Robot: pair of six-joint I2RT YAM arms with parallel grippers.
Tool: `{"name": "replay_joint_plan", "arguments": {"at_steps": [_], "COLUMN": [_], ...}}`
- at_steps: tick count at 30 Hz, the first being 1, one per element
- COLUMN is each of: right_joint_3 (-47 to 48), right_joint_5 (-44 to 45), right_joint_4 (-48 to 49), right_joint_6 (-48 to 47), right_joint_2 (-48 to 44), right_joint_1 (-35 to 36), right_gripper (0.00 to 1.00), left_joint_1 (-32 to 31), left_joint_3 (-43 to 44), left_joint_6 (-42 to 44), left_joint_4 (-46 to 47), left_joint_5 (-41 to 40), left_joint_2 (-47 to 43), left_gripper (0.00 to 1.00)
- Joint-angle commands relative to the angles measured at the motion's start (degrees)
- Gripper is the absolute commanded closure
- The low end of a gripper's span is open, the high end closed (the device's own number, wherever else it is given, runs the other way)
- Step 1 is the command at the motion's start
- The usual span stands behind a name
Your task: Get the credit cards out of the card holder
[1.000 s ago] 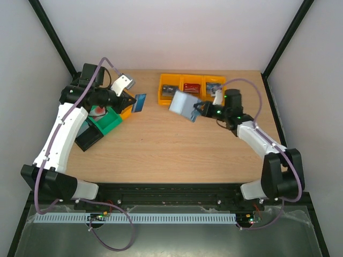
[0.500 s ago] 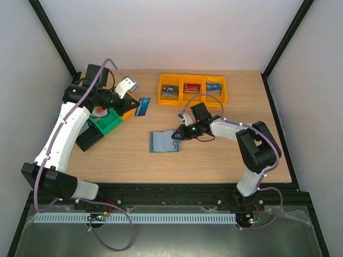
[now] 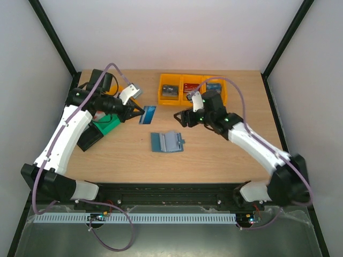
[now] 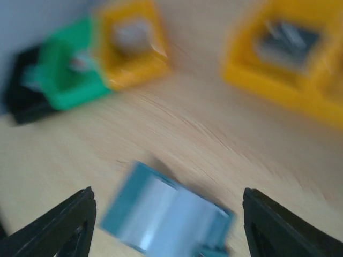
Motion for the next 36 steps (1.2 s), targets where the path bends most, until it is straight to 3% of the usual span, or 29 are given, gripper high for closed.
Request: {"name": "replay_joint_plan", "arguments": {"at_steps": [1, 3, 6, 12, 15, 18, 23, 26, 31, 33, 36], "right_joint_3": [-3.3, -5.1, -4.4, 3.1, 4.6, 4.4, 4.6, 4.9, 5.0, 5.0, 5.3], "right_joint_5": [-17.5, -24.3, -27.0, -27.7, -28.1, -27.1, -28.6, -28.5, -28.4, -28.4, -29.6], "right_joint_4": [14.0, 20.4, 22.6, 11.0, 6.9, 6.4, 5.6, 4.8, 4.9, 4.9, 4.7], "right_joint_6": [-8.9, -7.9, -6.7, -13.5, -15.8, -16.0, -16.2, -16.3, -16.1, -16.4, -16.7], "right_joint_2": [-14.7, -18.2, -18.1, -11.9, -10.8, -10.6, -9.6, -9.0, -8.4, -8.2, -8.0], "right_joint_1": [4.6, 5.0, 5.5, 10.3, 11.6, 11.6, 11.8, 12.0, 13.0, 13.7, 13.8], "right_gripper": [0.22, 0.14, 0.13, 0.18, 0.31, 0.51, 0.55, 0.63, 0.64, 0.70, 0.94], "left_joint_1": [-3.2, -4.2, -5.5, -7.8, -7.8, -7.9, -7.9, -7.9, -7.9, -7.9, -7.9], "left_joint_3": [-1.3, -1.7, -2.0, -0.8, -0.9, -0.9, -0.2, -0.2, 0.0, 0.0, 0.1], "left_joint_6": [6.2, 8.1, 10.5, 15.1, 15.1, 15.1, 15.2, 15.4, 15.8, 15.9, 15.9], "left_joint_4": [-5.3, -6.9, -9.1, -13.1, -13.0, -13.1, -13.4, -13.6, -14.0, -14.0, -14.0], "left_joint_5": [4.1, 3.9, 4.4, 7.3, 7.3, 7.8, 8.1, 8.4, 8.7, 8.9, 9.0], "left_joint_2": [-2.9, -4.0, -5.1, -5.5, -5.5, -5.5, -5.3, -5.4, -5.7, -5.8, -5.9], "left_gripper": [0.98, 0.98, 0.98, 0.98, 0.98, 0.98, 0.98, 0.98, 0.98, 0.98, 0.98]}}
